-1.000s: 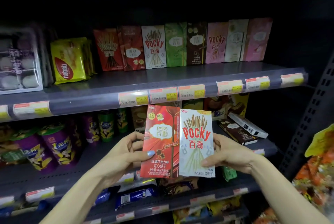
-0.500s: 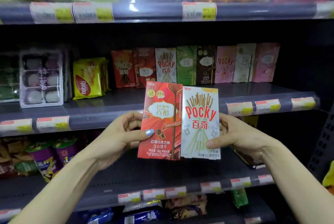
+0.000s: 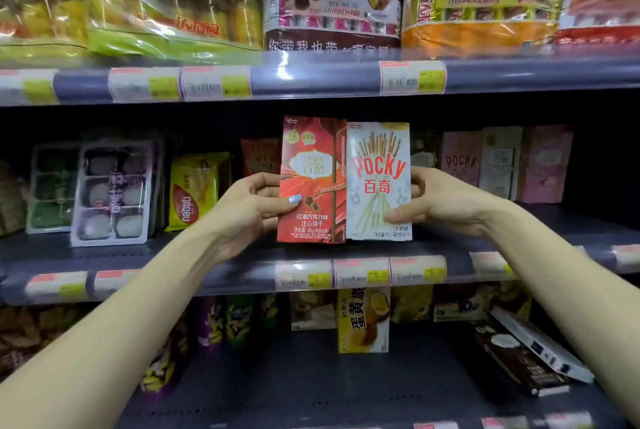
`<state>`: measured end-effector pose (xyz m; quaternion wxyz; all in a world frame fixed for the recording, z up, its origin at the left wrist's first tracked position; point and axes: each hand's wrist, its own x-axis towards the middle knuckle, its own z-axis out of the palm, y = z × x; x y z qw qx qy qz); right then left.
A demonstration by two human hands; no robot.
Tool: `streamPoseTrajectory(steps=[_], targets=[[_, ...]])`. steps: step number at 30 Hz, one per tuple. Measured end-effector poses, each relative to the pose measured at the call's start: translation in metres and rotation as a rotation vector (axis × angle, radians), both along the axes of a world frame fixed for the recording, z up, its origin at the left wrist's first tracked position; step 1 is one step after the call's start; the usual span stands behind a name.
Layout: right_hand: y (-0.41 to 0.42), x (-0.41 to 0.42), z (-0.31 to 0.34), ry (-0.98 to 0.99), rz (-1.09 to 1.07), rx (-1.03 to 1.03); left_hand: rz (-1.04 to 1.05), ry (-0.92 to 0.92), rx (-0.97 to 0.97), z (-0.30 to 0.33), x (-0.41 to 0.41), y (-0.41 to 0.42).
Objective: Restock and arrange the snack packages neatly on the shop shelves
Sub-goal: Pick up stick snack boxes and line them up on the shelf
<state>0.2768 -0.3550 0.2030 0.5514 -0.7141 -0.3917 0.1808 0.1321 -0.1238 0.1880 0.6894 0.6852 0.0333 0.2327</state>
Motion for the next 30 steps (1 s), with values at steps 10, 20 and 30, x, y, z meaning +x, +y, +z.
streamPoseTrajectory(steps=[10,20,30], targets=[[0.039,0.051,-0.005,-0.108,-0.117,-0.065,0.126,0.075,0.1,-0.008,0.046,0.035],[0.071,0.094,-0.005,-0.138,-0.169,-0.157,0.278,0.195,0.32,-0.009,0.086,0.061],[0.098,0.114,-0.001,-0.292,-0.286,-0.179,0.35,0.307,0.472,-0.001,0.115,0.073]])
